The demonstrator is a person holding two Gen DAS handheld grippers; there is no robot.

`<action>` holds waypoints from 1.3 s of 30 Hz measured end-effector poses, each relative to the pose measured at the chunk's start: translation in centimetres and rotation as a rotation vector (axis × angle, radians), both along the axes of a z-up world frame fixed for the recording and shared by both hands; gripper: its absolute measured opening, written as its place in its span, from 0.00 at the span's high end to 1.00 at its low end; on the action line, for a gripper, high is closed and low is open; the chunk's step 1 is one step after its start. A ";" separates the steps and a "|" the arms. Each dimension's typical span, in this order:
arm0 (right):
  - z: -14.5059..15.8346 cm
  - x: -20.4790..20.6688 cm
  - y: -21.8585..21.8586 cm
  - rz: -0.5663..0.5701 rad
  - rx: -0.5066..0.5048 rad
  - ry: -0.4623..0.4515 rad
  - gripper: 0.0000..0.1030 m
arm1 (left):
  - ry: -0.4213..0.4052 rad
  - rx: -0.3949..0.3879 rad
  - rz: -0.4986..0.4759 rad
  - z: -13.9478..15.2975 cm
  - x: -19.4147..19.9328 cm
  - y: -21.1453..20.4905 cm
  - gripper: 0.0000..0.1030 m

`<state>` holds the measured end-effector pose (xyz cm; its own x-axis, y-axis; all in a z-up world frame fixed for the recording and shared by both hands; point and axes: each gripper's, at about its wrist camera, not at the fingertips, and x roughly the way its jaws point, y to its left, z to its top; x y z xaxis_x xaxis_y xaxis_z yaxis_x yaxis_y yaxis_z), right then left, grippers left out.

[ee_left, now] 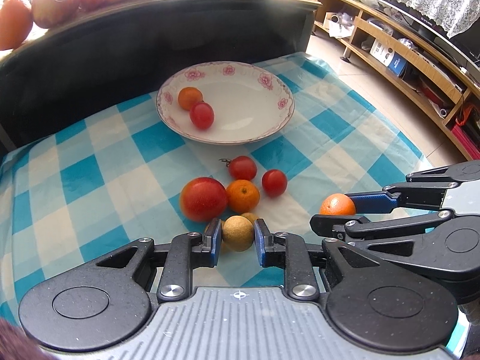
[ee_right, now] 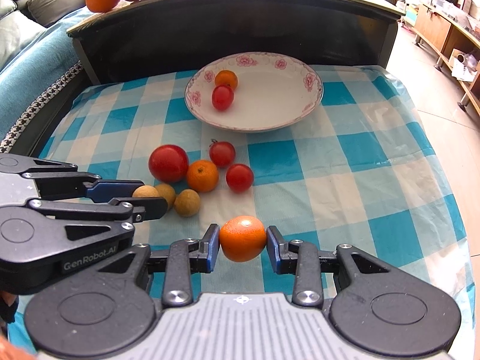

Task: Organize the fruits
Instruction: 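Carry the brown fruit and mandarin in both tools over the bowl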

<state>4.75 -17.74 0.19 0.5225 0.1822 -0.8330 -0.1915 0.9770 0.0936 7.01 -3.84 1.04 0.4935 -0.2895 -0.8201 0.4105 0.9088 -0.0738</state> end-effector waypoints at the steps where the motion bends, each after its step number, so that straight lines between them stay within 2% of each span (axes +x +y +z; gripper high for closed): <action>1: 0.0 0.1 0.0 -0.001 0.002 -0.001 0.64 | 0.000 -0.002 0.001 0.0 0.1 0.0 0.71; 24: 1.5 3.4 -1.2 -0.049 0.038 -0.033 0.64 | -0.009 -0.049 0.004 1.4 4.2 -0.9 0.71; 31: 2.1 5.6 -1.4 -0.058 0.046 -0.044 0.64 | -0.017 -0.061 0.022 1.8 6.9 -1.0 0.72; 39: 1.7 9.1 -1.6 -0.051 0.042 -0.051 0.64 | -0.002 -0.056 0.052 0.7 9.8 -1.3 0.72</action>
<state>13.88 -19.31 1.88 0.5733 0.1880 -0.7975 -0.1469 0.9811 0.1257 16.85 -5.16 1.78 0.5105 -0.3094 -0.8023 0.3635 0.9232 -0.1248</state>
